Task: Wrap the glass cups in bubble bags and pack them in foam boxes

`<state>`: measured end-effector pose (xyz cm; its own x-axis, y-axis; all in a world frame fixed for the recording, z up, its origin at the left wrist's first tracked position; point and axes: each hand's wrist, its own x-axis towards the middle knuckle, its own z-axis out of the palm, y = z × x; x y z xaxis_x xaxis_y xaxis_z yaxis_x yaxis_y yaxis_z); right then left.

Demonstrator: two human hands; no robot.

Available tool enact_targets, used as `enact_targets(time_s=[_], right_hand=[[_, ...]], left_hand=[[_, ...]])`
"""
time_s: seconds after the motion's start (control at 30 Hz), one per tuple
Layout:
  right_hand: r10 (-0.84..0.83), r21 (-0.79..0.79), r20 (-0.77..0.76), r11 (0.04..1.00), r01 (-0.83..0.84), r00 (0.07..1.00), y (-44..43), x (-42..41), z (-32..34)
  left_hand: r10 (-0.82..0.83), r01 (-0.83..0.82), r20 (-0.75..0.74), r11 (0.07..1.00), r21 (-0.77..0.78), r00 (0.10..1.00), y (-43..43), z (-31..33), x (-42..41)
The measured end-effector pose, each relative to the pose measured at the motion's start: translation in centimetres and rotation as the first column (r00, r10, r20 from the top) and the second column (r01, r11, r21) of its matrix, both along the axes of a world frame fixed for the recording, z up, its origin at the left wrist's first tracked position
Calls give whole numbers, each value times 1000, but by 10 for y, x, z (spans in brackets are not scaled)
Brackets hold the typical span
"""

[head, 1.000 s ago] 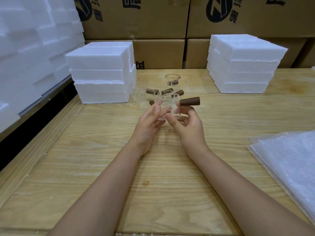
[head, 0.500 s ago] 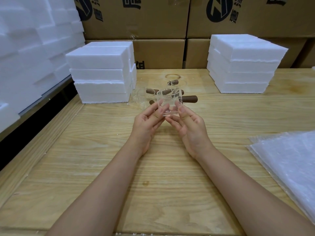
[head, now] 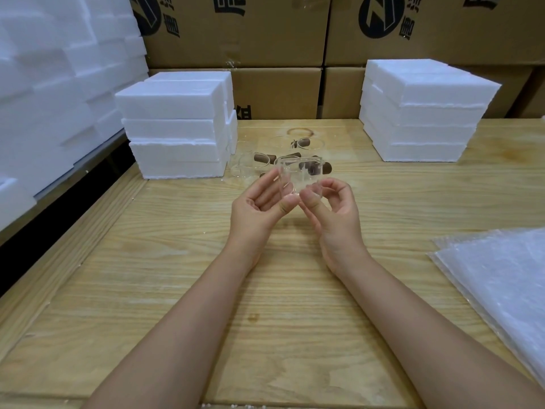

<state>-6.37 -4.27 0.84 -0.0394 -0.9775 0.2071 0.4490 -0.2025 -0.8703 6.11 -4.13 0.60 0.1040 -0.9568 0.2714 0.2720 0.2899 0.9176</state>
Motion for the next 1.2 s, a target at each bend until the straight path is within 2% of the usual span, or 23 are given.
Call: enact_targets(time_s=[0.2,0.3,0.47,0.8,1.0,1.2], right_hand=[[146,84,282,981,-176,948,-4,-6,3],[216,92,359,960,-264,908,-5,-7,5],[286,77,363,939,-334,887,-6,-8,4],[221,103,311,959,-264,924,-7,-6,6],[181,87,290,973,-214,940,-5,-2,7],[237,107,381,949,-298,894,-7,-7,7]], left_hand=[[-3,6,-40,998,66,999,1,3,2],[-2,4,-22,997,76,1000,0,3,1],[0,-1,34,999,32,999,-1,-1,0],[117,-117,-5,993,-18,993,-2,0,1],[104,-102,39,994,-38,994,-1,-1,0],[71,-70,-11,996,63,997,0,3,-2]])
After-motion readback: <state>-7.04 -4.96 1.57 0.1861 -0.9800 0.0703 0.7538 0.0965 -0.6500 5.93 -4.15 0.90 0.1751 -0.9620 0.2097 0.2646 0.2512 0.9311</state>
